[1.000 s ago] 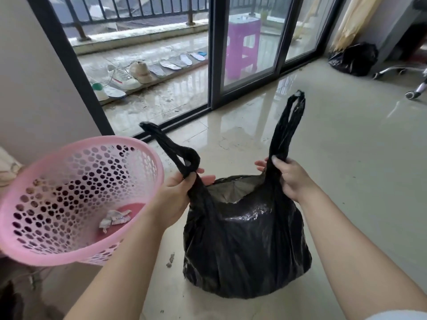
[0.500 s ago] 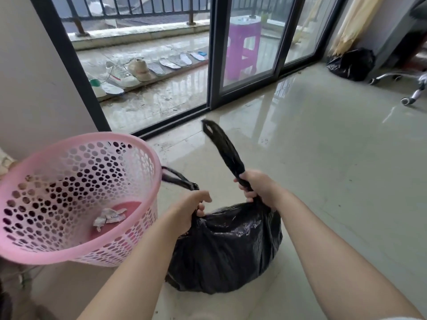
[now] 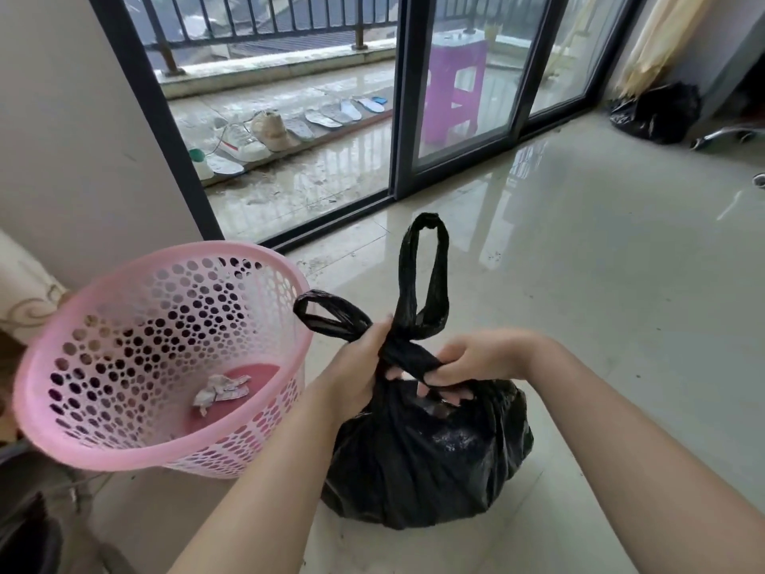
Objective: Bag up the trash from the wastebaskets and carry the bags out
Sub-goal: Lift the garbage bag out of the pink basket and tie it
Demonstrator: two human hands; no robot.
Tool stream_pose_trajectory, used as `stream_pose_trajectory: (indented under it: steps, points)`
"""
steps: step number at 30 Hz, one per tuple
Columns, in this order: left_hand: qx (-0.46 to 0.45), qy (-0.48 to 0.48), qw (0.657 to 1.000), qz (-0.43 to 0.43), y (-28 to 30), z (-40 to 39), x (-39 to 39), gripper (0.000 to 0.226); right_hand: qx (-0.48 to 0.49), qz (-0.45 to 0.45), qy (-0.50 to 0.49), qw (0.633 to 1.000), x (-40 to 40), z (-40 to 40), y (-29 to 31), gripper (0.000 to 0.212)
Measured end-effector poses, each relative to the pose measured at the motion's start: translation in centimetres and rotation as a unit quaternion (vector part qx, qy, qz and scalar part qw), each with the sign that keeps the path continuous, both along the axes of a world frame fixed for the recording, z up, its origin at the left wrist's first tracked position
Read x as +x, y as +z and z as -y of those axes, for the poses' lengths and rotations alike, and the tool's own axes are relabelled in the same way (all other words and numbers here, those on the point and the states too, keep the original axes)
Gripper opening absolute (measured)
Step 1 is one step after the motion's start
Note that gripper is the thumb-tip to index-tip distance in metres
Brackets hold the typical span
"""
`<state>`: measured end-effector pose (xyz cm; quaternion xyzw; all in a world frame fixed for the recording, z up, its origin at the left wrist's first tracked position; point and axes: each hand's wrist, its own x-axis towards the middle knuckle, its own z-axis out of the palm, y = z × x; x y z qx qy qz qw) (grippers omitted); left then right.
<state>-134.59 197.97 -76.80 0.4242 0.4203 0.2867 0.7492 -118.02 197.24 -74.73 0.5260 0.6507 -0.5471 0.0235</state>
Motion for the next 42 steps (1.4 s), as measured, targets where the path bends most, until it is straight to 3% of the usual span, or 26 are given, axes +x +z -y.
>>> stream_pose_trajectory:
  steps: [3, 5, 7, 9, 12, 16, 19, 23, 26, 28, 30, 34, 37, 39, 40, 42]
  points:
    - [-0.014, -0.117, 0.993, -0.01, 0.4, 0.6, -0.6, 0.038, -0.097, -0.048, -0.012, 0.994, 1.8, 0.5, -0.4, 0.032]
    - [0.044, -0.241, 0.965, -0.094, 0.2, 0.8, -0.9, 0.035, -0.096, -0.06, -0.061, 0.992, 2.6, 0.8, -0.9, 0.033]
    - [0.134, -0.299, 0.928, -0.178, -0.1, 0.8, -0.9, 0.032, -0.074, -0.078, -0.119, 0.987, 3.0, 0.7, -1.2, 0.025]
    - [0.197, -0.264, 0.917, -0.226, -0.5, 0.6, -0.7, 0.03, -0.065, -0.108, -0.149, 0.981, 2.8, 0.4, -1.0, 0.022]
    - [0.229, -0.118, 0.946, -0.199, -1.2, 0.1, -0.1, 0.044, -0.06, -0.151, -0.182, 0.97, 2.5, 0.2, -0.5, 0.02]
    - [0.184, 0.066, 0.973, -0.123, -1.5, -0.6, 0.3, 0.042, -0.091, -0.166, -0.169, 0.967, 2.4, 0.3, 0.1, 0.01]
    - [0.143, 0.14, 0.979, -0.046, -1.1, -0.7, 0.8, 0.039, -0.099, -0.196, -0.196, 0.956, 2.3, 0.1, 0.4, 0.021]
    - [0.252, 0.128, 0.959, -0.035, -0.7, 0.1, 0.8, 0.036, -0.074, -0.167, -0.273, 0.944, 2.2, -0.4, 0.1, 0.033]
    - [0.153, 0.1, 0.979, 0.087, -0.4, -0.2, 0.6, 0.039, -0.064, -0.195, -0.3, 0.932, 2.4, -0.5, -0.8, 0.046]
    - [0.099, 0.085, 0.983, 0.127, -0.5, -0.3, 0.7, 0.038, -0.051, -0.231, -0.308, 0.921, 2.4, -0.4, -1.2, 0.041]
    - [0.067, 0.061, 0.987, 0.131, -0.4, 0.0, 0.7, 0.033, -0.055, -0.322, -0.349, 0.878, 2.3, -0.4, -1.2, 0.017]
    - [0.039, 0.013, 0.99, 0.131, -0.9, 0.3, 0.8, 0.032, -0.021, -0.461, -0.431, 0.776, 1.7, -0.6, -0.8, 0.03]
    - [0.022, 0.033, 0.978, 0.204, -0.7, 0.4, 1.1, 0.066, -0.006, -0.587, -0.497, 0.639, 0.5, -1.1, -0.1, 0.04]
    - [0.01, 0.136, 0.947, 0.29, -0.2, 0.1, 1.5, 0.072, -0.003, -0.634, -0.519, 0.573, -0.1, -1.7, 0.7, 0.04]
    - [0.006, 0.191, 0.926, 0.326, 0.1, -0.1, 1.7, 0.072, 0.0, -0.627, -0.526, 0.575, -0.3, -1.9, 1.3, 0.042]
    - [0.002, 0.249, 0.898, 0.363, 0.5, -0.2, 1.7, 0.073, 0.024, -0.575, -0.501, 0.646, -0.1, -2.0, 1.9, 0.052]
